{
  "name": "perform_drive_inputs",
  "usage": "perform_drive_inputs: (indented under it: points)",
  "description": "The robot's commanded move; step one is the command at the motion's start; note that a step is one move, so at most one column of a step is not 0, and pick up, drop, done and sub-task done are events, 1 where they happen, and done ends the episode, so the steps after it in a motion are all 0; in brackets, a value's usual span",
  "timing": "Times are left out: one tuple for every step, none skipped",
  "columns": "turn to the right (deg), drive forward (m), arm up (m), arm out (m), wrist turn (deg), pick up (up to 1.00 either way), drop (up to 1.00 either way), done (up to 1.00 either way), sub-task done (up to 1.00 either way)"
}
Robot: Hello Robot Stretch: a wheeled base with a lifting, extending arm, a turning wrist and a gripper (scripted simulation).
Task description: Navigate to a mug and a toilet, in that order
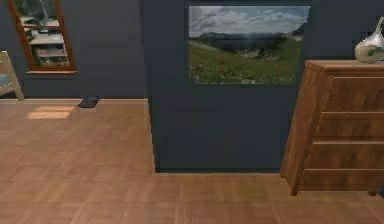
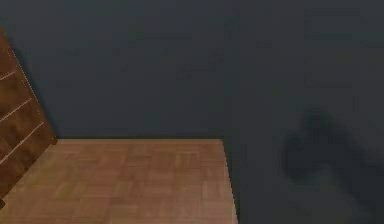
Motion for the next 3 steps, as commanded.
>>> perform_drive_inputs:
  points:
    - [0.0,0.10,0.00,0.00,0.0,0.00,0.00,0.00,0.00]
    - [-39.0,0.00,0.00,0.00,0.0,0.00,0.00,0.00,0.00]
    - [0.0,1.00,0.00,0.00,0.0,0.00,0.00,0.00,0.00]
